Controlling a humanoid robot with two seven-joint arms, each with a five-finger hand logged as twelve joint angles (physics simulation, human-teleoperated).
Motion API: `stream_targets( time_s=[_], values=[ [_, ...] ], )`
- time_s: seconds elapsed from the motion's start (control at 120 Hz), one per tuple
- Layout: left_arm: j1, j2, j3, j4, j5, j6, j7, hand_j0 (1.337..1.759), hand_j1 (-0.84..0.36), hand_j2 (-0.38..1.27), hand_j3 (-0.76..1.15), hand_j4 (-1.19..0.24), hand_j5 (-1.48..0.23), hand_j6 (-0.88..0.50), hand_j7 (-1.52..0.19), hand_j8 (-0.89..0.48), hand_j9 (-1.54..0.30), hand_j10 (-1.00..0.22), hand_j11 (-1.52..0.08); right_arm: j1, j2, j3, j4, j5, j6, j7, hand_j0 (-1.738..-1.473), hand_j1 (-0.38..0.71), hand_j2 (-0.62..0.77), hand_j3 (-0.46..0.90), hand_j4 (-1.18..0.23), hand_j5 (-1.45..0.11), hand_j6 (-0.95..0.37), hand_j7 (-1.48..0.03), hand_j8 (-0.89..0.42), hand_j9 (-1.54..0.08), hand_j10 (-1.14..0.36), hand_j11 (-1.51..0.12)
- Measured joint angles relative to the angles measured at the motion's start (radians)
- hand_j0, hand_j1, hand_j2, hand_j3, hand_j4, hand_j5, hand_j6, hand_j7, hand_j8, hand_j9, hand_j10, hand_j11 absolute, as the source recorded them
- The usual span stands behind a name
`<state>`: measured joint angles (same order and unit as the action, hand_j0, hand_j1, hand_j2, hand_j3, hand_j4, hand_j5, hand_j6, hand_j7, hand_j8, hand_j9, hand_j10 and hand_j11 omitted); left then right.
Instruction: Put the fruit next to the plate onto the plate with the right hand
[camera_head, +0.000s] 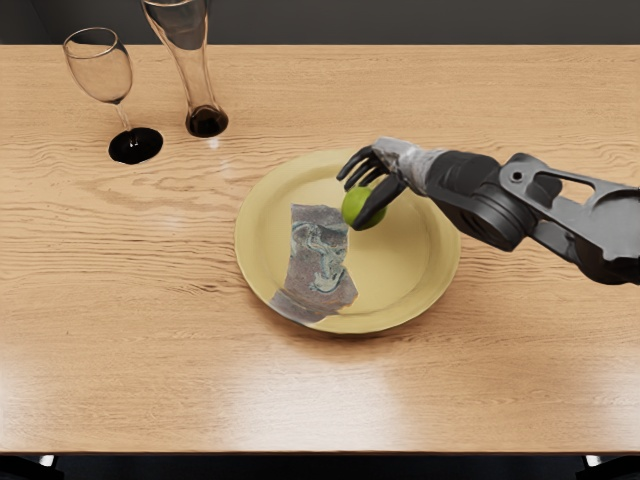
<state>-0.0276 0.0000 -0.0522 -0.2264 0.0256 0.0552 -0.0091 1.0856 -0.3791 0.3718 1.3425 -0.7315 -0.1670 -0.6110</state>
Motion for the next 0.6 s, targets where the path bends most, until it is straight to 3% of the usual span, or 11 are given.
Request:
stream_targets(
  time_s=[0.125, 0.275, 0.4, 0.483, 0.6],
  values=[
    [0.0, 0.0, 0.0, 0.0, 0.0, 0.0, 0.0, 1.658, 0.35, 0.0, 0.0, 0.0, 0.0, 0.0, 0.0, 0.0, 0.0, 0.0, 0.0, 0.001, -0.007, 0.039, 0.001, -0.001, 0.032, 0.0, -1.658, -0.06, 0.18, 0.0, -0.31, -0.44, -0.28, -0.42, -0.18, -0.43, -0.2, -0.42],
    [-0.001, 0.0, 0.0, 0.0, 0.0, 0.0, 0.0, 1.658, 0.35, 0.0, 0.0, 0.0, 0.0, 0.0, 0.0, 0.0, 0.0, 0.0, 0.0, -0.042, -0.039, 0.255, 0.023, 0.089, 0.354, 0.0, -1.658, -0.19, 0.08, 0.0, -0.17, -0.23, -0.15, -0.22, -0.1, -0.23, -0.11, -0.22],
    [0.0, 0.0, 0.0, 0.001, 0.0, 0.0, 0.0, 1.658, 0.35, 0.0, 0.0, 0.0, 0.0, 0.0, 0.0, 0.0, 0.0, 0.0, 0.0, -0.184, -0.062, 0.49, 0.029, 0.303, 0.645, 0.0, -1.658, -0.25, 0.04, 0.0, -0.1, -0.14, -0.1, -0.14, -0.07, -0.14, -0.07, -0.14],
    [-0.001, 0.0, 0.0, 0.0, -0.001, 0.0, 0.0, 1.658, 0.35, 0.0, 0.0, 0.0, 0.0, 0.0, 0.0, 0.0, 0.0, 0.0, 0.0, -0.33, -0.098, 0.635, 0.03, 0.433, 0.718, 0.0, -1.658, -0.27, 0.03, 0.0, -0.08, -0.11, -0.07, -0.1, -0.06, -0.11, -0.06, -0.1],
    [0.002, 0.0, 0.001, 0.0, -0.001, -0.001, 0.0, 1.658, 0.35, 0.0, 0.0, 0.0, 0.0, 0.0, 0.0, 0.0, 0.0, 0.0, 0.0, -0.517, -0.134, 0.808, 0.026, 0.507, 0.758, 0.0, -1.658, -0.29, 0.01, 0.0, -0.06, -0.08, -0.05, -0.07, -0.04, -0.08, -0.04, -0.07]
  ],
)
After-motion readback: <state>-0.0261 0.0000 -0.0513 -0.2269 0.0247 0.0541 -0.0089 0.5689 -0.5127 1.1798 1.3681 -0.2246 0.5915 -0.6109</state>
